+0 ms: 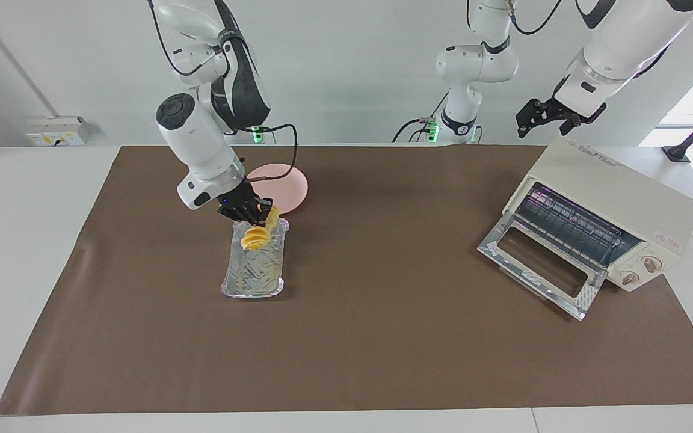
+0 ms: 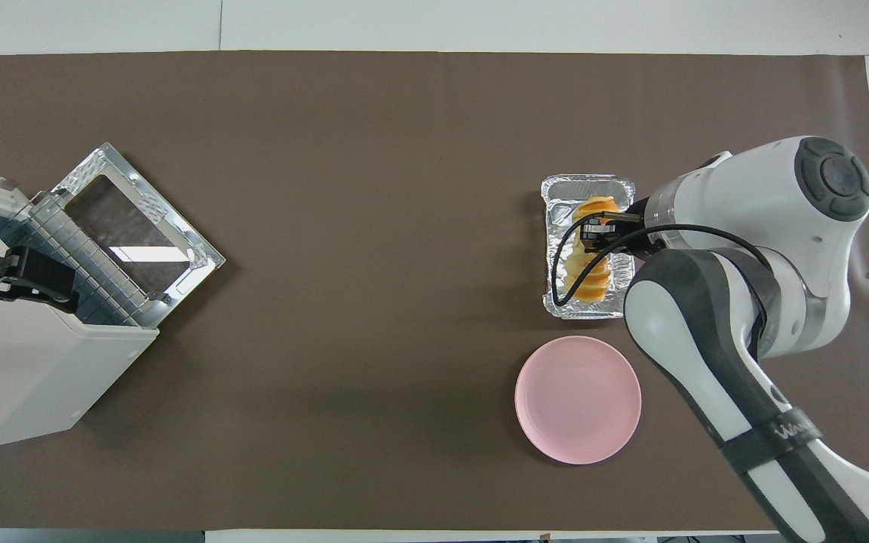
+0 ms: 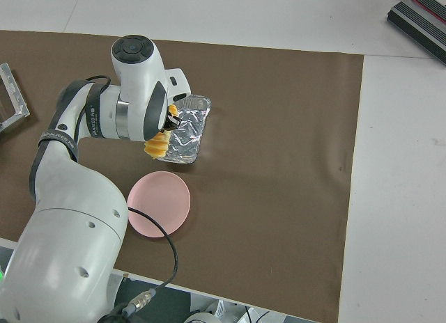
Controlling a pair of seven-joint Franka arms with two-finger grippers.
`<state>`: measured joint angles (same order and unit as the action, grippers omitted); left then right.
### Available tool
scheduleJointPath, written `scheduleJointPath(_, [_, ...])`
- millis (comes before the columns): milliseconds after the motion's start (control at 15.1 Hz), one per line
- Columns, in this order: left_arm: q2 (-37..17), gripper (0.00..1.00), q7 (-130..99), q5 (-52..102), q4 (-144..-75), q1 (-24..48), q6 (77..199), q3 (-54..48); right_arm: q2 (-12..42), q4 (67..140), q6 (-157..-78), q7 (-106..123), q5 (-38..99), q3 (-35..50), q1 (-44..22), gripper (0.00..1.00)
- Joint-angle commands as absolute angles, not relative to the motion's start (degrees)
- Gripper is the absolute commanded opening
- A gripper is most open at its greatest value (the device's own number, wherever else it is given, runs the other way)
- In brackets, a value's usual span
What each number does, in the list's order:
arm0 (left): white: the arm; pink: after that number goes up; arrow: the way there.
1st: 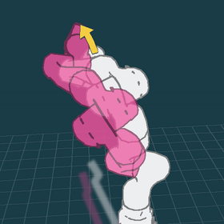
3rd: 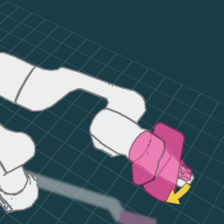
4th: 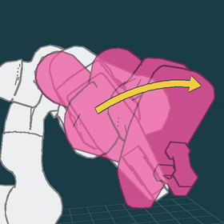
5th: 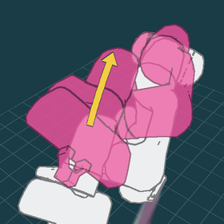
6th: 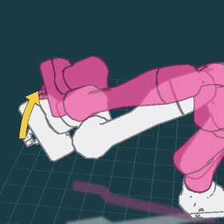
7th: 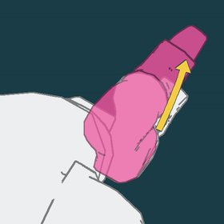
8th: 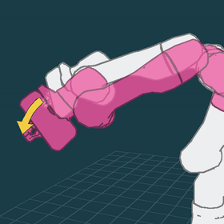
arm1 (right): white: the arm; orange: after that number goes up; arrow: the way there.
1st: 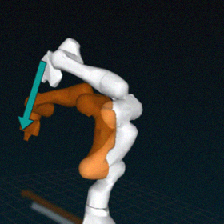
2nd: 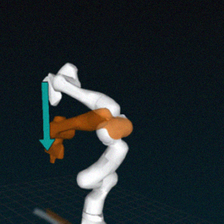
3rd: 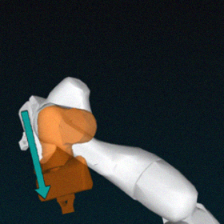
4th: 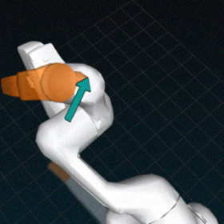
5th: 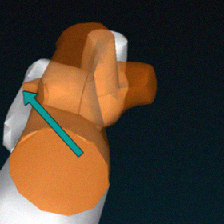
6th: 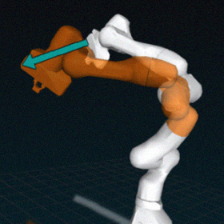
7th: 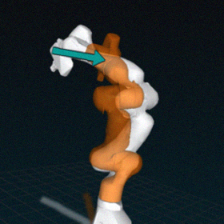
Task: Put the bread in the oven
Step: 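Carry the bread roll with the right gripper into the foil tray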
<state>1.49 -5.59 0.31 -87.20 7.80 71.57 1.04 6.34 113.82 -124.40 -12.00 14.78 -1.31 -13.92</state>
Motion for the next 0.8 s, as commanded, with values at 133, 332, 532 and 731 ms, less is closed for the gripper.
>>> scheduleJointPath(133, [3.34,1.00,-5.98,0.88,-89.21,6.94,72.42,0.44,10.54,114.17,-128.93,-8.10,15.73,-1.14,-14.41,0.00])
scheduleJointPath(332, [3.34,1.00,-5.98,0.88,-89.21,6.94,72.42,0.44,11.33,117.24,-132.00,-5.99,15.73,-1.14,-14.41,0.00])
scheduleJointPath(532, [3.34,1.00,-5.98,0.88,-89.21,6.86,72.42,0.44,11.69,119.44,-134.73,-3.35,15.73,-1.14,-14.33,0.00])
scheduleJointPath(731, [3.34,1.00,-5.98,0.88,-89.21,6.86,72.42,0.44,11.87,119.79,-134.91,-2.64,15.73,-1.14,-14.33,0.00])
